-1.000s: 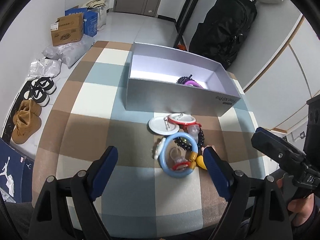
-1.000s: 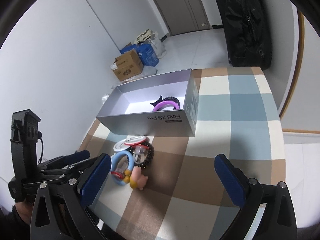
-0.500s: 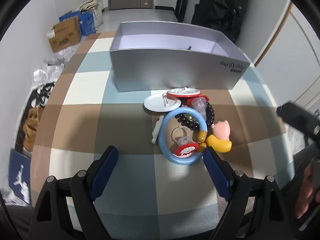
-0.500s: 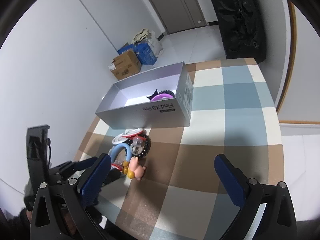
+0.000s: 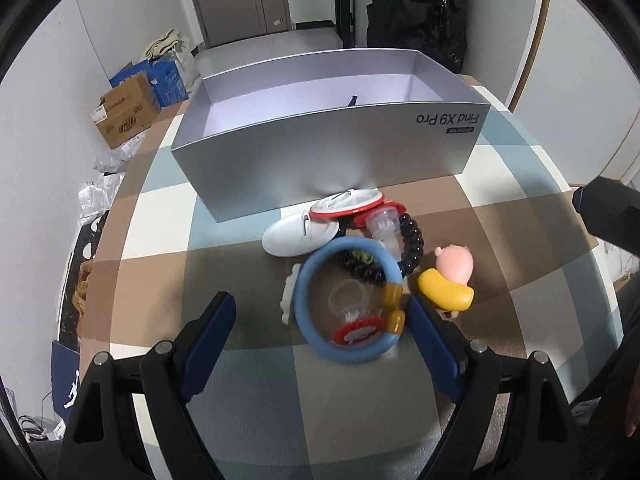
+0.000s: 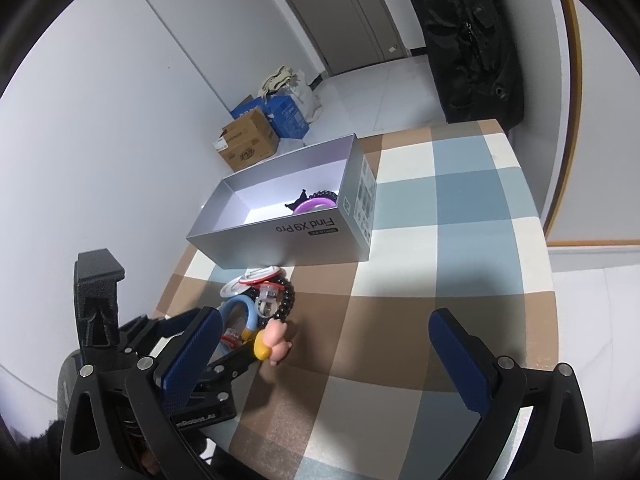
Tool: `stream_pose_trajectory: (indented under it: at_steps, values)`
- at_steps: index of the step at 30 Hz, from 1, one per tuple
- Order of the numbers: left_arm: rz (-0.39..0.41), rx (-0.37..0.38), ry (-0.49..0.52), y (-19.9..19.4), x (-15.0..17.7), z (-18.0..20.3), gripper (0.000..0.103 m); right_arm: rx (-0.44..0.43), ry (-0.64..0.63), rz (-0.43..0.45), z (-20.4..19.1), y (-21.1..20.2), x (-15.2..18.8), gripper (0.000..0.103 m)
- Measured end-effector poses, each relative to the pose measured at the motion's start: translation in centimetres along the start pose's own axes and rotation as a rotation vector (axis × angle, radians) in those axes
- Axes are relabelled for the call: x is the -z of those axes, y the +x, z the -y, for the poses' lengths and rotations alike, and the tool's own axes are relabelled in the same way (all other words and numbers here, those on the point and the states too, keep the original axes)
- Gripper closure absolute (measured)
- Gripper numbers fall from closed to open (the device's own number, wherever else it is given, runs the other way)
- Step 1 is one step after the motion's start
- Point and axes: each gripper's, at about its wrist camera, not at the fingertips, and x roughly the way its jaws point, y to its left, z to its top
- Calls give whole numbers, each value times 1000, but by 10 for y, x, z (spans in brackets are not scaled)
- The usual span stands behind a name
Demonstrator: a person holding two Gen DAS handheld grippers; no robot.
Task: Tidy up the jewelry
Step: 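Withdraw both tools from the box back toward the pile, then grasp the blue ring with the left tool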
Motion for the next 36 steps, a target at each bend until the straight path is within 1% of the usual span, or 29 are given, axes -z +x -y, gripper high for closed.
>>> stream_pose_trajectory:
  at_steps: [1, 2, 4, 6, 10, 16, 23, 26, 30, 36]
  values:
    - [-2, 13, -6, 0, 1, -1, 25, 0, -1, 0, 0, 0, 0, 0]
    - [-3, 28, -8, -1, 1, -2, 29, 1, -1, 0, 0, 0, 0, 0]
    - [-5, 55, -5, -3, 1, 0, 42, -1, 2, 2, 1, -1, 0, 0]
    - [3, 65, 21, -6, 3, 4, 48, -2, 8, 3, 2, -1, 0, 0]
    - [2, 60, 34, -6, 1, 9, 48, -5, 7, -1, 2, 0, -1, 0]
    - [-15, 120, -17, -5, -4, -3, 48, 5, 5, -2, 2, 0, 0, 0]
    - [-11, 181, -58, -9, -8, -8, 48, 23, 13, 0, 4, 1, 0, 0]
    - [0, 195, -73, -11, -10, -10, 48, 31, 13, -4, 5, 2, 0, 0]
    - [34, 242, -101, -20, -12, -13, 48, 24, 15, -9, 5, 3, 1, 0]
    - [48, 276, -135, -25, -11, -19, 48, 16, 9, -10, 2, 6, 2, 0]
